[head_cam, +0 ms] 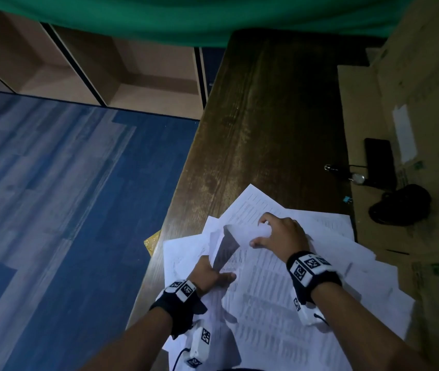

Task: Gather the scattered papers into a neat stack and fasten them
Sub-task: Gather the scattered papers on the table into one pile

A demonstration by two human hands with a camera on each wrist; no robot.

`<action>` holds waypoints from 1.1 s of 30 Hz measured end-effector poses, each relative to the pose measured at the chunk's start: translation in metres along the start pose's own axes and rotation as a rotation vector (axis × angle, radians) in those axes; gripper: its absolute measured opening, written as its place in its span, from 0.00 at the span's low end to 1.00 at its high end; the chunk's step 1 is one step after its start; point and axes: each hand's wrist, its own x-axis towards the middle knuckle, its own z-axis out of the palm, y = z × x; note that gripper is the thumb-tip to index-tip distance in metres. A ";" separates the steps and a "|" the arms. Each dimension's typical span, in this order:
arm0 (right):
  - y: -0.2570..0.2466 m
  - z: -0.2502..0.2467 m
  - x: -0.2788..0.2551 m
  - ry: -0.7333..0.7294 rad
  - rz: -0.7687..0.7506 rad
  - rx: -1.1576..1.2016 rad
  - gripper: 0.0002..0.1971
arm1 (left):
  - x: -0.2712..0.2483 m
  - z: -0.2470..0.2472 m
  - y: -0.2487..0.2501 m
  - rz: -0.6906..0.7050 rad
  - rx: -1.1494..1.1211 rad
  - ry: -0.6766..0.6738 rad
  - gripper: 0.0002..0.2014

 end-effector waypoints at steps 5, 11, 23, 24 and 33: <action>0.035 -0.012 -0.006 -0.133 0.151 0.002 0.38 | -0.002 -0.009 0.000 -0.018 0.052 0.000 0.10; 0.076 -0.001 -0.014 -0.269 0.238 0.051 0.44 | -0.006 -0.015 0.006 -0.062 0.067 -0.073 0.12; 0.081 0.014 -0.020 -0.264 0.244 0.025 0.41 | -0.008 0.000 -0.002 -0.068 0.294 0.022 0.21; 0.089 0.011 -0.023 -0.321 0.257 -0.082 0.43 | -0.007 -0.003 -0.002 -0.069 0.280 0.044 0.19; 0.112 0.007 -0.024 -0.156 0.118 0.272 0.25 | -0.001 -0.013 -0.018 -0.145 0.185 -0.002 0.30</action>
